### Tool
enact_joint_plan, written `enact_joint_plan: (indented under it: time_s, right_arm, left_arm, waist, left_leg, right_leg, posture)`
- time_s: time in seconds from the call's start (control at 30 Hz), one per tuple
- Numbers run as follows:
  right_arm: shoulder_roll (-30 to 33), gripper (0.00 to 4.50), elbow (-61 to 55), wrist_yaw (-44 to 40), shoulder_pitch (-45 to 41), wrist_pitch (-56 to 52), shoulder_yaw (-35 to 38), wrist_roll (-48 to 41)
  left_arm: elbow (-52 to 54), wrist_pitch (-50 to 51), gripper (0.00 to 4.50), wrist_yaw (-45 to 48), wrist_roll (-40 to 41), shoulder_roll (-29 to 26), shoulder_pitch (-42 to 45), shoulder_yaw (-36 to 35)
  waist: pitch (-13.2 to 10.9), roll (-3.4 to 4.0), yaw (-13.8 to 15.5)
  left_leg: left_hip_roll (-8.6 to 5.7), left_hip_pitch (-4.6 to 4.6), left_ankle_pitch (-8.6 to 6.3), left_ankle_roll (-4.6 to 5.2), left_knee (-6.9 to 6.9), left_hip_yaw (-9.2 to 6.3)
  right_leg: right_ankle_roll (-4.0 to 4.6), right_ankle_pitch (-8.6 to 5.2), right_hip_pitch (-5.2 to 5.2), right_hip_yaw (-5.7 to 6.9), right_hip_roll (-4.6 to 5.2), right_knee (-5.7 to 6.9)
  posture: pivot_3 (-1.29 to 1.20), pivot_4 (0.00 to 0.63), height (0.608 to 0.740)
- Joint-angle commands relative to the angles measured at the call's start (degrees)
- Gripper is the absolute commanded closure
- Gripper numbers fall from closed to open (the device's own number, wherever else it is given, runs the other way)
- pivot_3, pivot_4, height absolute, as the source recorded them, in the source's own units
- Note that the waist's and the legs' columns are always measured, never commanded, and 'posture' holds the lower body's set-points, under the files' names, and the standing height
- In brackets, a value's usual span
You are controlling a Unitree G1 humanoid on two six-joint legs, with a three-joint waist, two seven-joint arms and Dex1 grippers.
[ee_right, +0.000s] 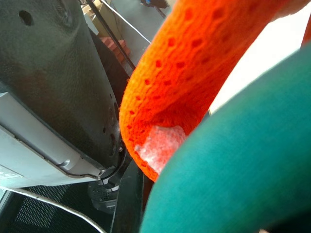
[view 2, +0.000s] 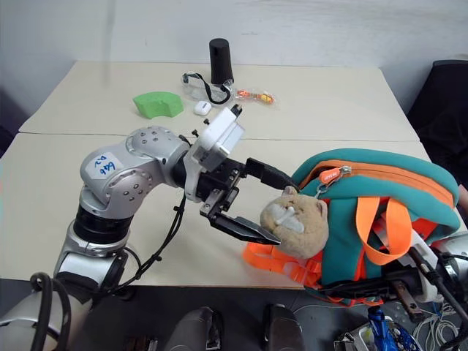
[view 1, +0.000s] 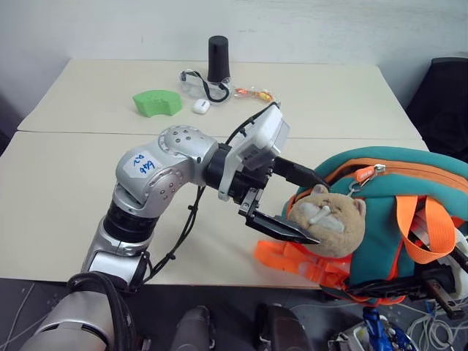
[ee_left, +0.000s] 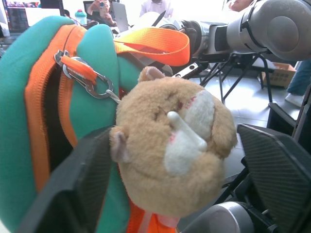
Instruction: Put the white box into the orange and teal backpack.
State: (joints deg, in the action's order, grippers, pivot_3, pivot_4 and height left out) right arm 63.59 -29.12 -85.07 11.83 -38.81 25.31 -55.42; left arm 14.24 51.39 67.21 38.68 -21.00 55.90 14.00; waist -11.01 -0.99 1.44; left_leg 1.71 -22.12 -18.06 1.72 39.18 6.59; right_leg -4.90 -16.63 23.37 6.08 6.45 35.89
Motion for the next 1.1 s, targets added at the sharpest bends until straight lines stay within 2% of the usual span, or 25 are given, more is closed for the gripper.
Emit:
enact_joint_plan:
  time_s: [0.03, 0.27, 0.37, 0.67, 0.97, 1.1]
  right_arm:
    - [-0.64, 4.50, -1.40, 0.47, -0.05, -0.45, 0.14, -0.85]
    - [-0.91, 4.50, -1.67, 1.16, -0.02, -0.50, 0.03, -0.90]
    - [-1.03, 4.50, -1.77, 1.21, 0.02, -0.52, 0.17, -0.93]
    - [-1.15, 4.50, -1.91, 0.56, 0.79, -0.38, 1.34, -1.58]
    - [-2.14, 4.50, -3.00, -0.04, 2.65, -0.64, 4.39, -3.73]
    - [-2.22, 4.50, -3.88, -0.08, 3.63, -1.37, 6.48, -5.53]
  left_arm:
    - [-0.07, 0.61, 1.36, 0.67, 1.78, 0.34, 1.13, 0.24]
    - [-0.45, 0.49, 3.51, 3.08, 2.24, -1.53, 1.64, 0.03]
    - [-2.74, -1.82, 4.19, 5.04, 0.53, -3.40, 3.55, -0.37]
    - [-23.21, -12.13, 4.26, 11.03, -4.72, -4.72, 15.56, -2.76]
    - [-34.06, -19.76, 4.26, 15.57, -11.06, -4.92, 17.82, -1.18]
    - [-38.37, -25.04, 4.26, 20.96, -15.69, -7.27, 18.06, 0.68]
  waist:
    - [0.00, 0.00, -0.04]
    - [0.00, 0.00, -0.06]
    - [0.00, 0.00, -0.07]
    - [0.00, 0.00, -0.04]
    - [0.00, -0.01, -0.01]
    - [-0.01, -0.01, -0.11]
  left_leg:
    - [0.00, 0.00, 0.00, 0.00, 0.00, 0.00]
    - [0.01, 0.00, 0.00, 0.00, 0.00, 0.00]
    - [0.02, 0.00, 0.00, 0.00, 0.00, 0.00]
    - [-0.02, -0.04, 0.00, 0.01, 0.00, 0.01]
    - [-0.02, -0.06, 0.00, 0.02, 0.00, 0.03]
    - [-0.02, -0.08, 0.00, 0.02, 0.00, 0.05]
  right_leg:
    - [0.00, 0.00, 0.00, 0.00, 0.00, 0.00]
    - [0.00, 0.00, 0.00, 0.00, 0.01, 0.00]
    - [0.00, 0.00, 0.01, 0.00, 0.01, 0.01]
    - [0.00, 0.00, 0.05, 0.03, -0.11, -0.02]
    - [0.00, 0.00, 0.08, 0.05, -0.11, 0.00]
    - [0.00, 0.00, 0.13, 0.04, -0.12, 0.01]
  posture:
    - [0.00, 0.150, 0.740]
    - [0.00, 0.150, 0.740]
    - [0.00, 0.150, 0.740]
    - [0.00, 0.150, 0.740]
    - [0.00, 0.150, 0.740]
    - [0.00, 0.150, 0.740]
